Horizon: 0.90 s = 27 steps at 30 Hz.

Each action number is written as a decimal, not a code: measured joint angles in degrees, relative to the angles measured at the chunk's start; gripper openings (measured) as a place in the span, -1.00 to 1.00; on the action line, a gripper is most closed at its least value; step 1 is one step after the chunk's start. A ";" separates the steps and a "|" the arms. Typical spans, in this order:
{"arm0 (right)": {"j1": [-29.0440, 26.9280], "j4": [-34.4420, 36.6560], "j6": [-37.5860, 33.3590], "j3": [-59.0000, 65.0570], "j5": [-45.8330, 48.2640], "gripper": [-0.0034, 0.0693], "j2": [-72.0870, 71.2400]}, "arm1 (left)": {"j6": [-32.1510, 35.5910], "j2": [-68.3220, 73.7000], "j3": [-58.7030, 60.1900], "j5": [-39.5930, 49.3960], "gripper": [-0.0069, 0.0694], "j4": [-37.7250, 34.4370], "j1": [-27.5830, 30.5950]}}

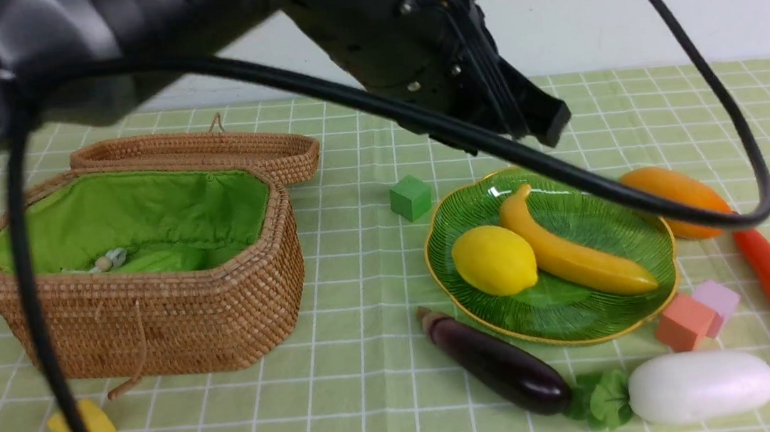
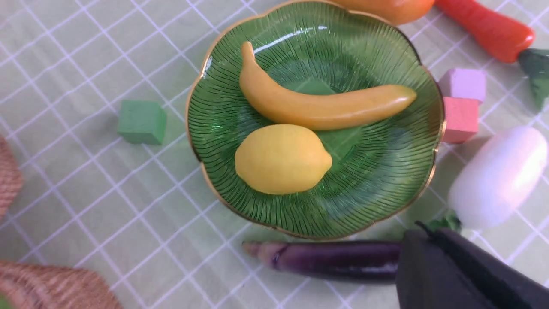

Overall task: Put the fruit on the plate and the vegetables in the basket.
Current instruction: Grab an eggplant with your right arm and place it in the basket on the left.

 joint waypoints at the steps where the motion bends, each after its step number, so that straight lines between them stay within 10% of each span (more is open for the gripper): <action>1: 0.00 0.00 0.00 0.00 0.00 -0.55 0.00 | -0.06 -1.14 -0.01 0.98 -0.85 0.00 0.00; 10: 0.00 1.44 0.20 0.00 0.00 -0.55 0.00 | -1.48 -11.41 4.89 3.84 -0.85 0.00 0.00; 27: 0.00 6.97 2.73 0.00 0.23 -0.55 16.95 | -1.70 -52.47 53.41 -15.75 -0.85 -4.27 0.00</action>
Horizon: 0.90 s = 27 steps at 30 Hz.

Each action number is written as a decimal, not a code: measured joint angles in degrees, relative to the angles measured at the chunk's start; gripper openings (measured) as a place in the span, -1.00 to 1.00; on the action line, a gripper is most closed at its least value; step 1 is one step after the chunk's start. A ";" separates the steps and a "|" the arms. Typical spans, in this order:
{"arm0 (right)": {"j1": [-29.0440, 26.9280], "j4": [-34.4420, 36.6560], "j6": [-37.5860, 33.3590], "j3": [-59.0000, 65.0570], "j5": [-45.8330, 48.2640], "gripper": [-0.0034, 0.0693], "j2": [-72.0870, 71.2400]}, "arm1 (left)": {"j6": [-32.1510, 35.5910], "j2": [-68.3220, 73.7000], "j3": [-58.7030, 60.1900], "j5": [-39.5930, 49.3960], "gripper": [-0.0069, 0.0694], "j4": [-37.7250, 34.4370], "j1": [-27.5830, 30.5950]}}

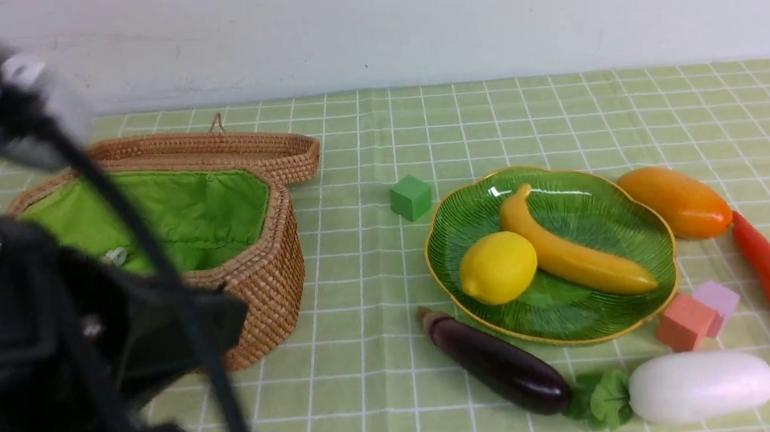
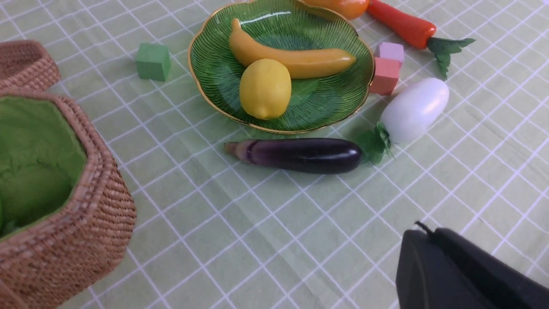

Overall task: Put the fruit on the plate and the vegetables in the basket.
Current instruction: Grab an eggplant with your right arm and place it in the basket on the left.

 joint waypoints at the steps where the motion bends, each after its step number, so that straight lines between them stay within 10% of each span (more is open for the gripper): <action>1: 0.00 0.78 0.00 0.00 -0.51 -0.55 1.91 | 0.00 -2.38 2.14 -0.58 -0.85 -0.38 0.00; 12: 4.86 6.26 -1.91 -5.03 -2.61 -0.55 23.80 | -1.32 -19.39 10.07 -3.10 -0.85 -1.09 0.00; 20: 18.57 -4.02 0.00 -12.93 -4.54 -0.52 36.05 | -3.32 -21.33 10.07 -7.20 -0.85 -1.22 0.00; 27: 20.10 -10.76 1.94 -13.40 -6.23 -0.05 47.28 | -3.43 -21.33 10.09 -10.14 -0.85 -1.28 0.00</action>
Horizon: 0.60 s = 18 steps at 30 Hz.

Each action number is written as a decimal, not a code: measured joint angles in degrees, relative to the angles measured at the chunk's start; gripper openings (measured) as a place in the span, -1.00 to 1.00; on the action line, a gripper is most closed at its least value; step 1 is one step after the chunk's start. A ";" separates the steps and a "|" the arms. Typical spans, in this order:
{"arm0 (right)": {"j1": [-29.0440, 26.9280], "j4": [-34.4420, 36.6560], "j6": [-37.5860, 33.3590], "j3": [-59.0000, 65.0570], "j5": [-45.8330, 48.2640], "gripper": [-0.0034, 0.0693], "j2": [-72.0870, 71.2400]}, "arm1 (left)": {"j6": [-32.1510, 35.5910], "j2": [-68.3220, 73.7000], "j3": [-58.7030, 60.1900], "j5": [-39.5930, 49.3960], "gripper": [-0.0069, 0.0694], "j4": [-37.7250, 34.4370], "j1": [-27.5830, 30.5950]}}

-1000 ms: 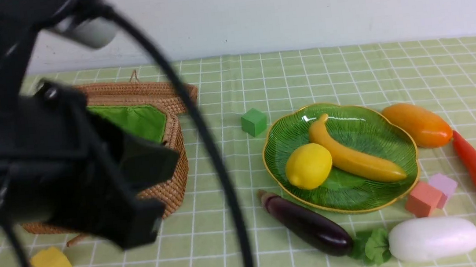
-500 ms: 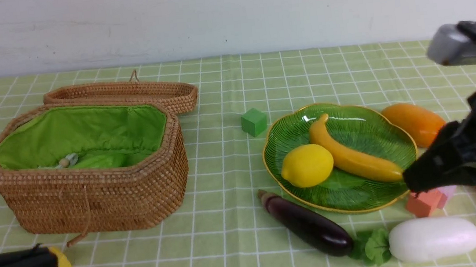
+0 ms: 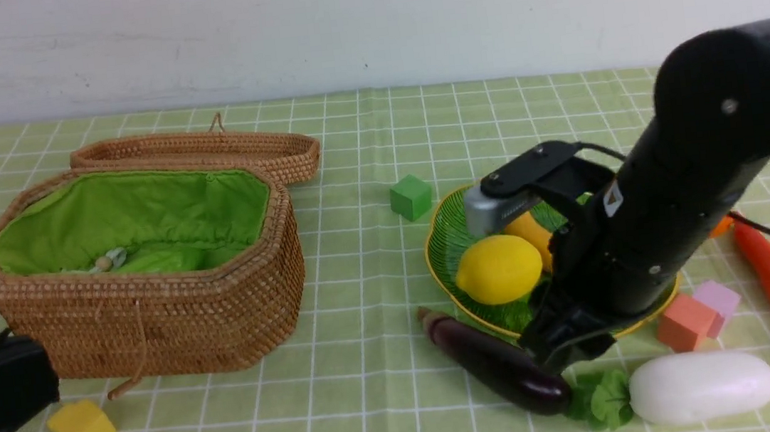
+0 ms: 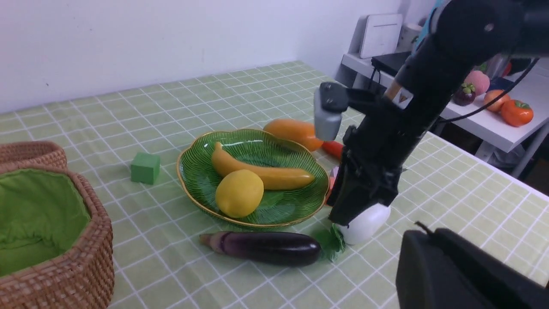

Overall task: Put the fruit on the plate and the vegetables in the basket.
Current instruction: Grab an eggplant with your right arm and place it in the basket on the left.

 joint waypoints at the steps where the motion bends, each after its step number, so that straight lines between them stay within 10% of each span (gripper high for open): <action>1: 0.00 -0.01 0.00 0.00 -0.51 0.03 0.94 | 0.00 0.00 0.00 0.00 -0.85 0.00 0.00; 8: 0.12 -0.12 0.26 0.00 -4.59 0.43 5.45 | 1.27 0.00 0.05 -1.89 -0.85 0.05 0.00; 18: 0.56 -1.22 0.26 -0.30 -8.35 0.49 8.93 | 1.66 0.00 0.05 -1.97 -0.85 0.05 0.00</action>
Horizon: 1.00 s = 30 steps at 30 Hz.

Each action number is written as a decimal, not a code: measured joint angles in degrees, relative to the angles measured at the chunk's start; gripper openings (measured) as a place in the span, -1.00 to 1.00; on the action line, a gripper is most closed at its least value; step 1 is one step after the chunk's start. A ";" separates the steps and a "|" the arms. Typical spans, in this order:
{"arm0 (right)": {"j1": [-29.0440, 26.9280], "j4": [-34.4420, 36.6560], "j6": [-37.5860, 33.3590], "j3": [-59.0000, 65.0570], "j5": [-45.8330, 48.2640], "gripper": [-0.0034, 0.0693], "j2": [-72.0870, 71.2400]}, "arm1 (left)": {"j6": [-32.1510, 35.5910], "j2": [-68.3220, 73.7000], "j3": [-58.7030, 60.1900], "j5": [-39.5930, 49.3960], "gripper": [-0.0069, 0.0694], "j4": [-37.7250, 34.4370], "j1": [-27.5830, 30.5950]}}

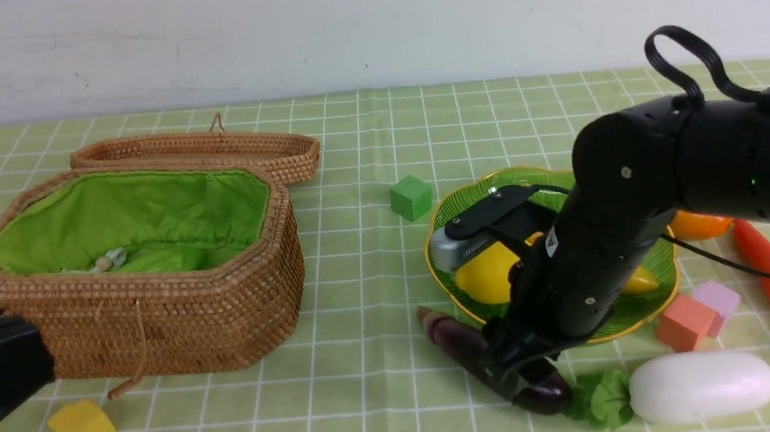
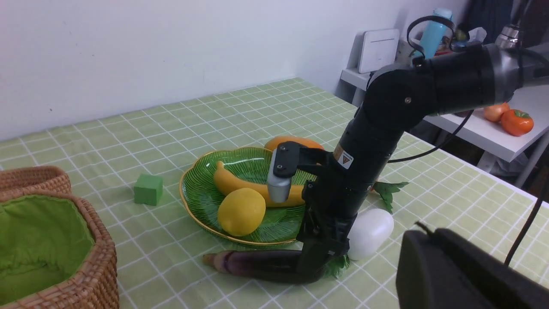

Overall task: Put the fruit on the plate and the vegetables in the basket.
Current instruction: Grab an eggplant with your right arm and place it in the basket on the left.

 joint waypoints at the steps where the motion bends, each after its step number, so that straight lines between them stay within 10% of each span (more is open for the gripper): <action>1: 0.00 -0.07 0.00 0.00 0.00 0.49 0.20 | 0.00 0.00 0.00 0.00 -0.85 0.00 0.00; 30: 0.00 0.39 0.00 -0.06 -4.51 0.49 5.36 | 0.00 0.00 0.00 3.54 -0.84 0.00 0.00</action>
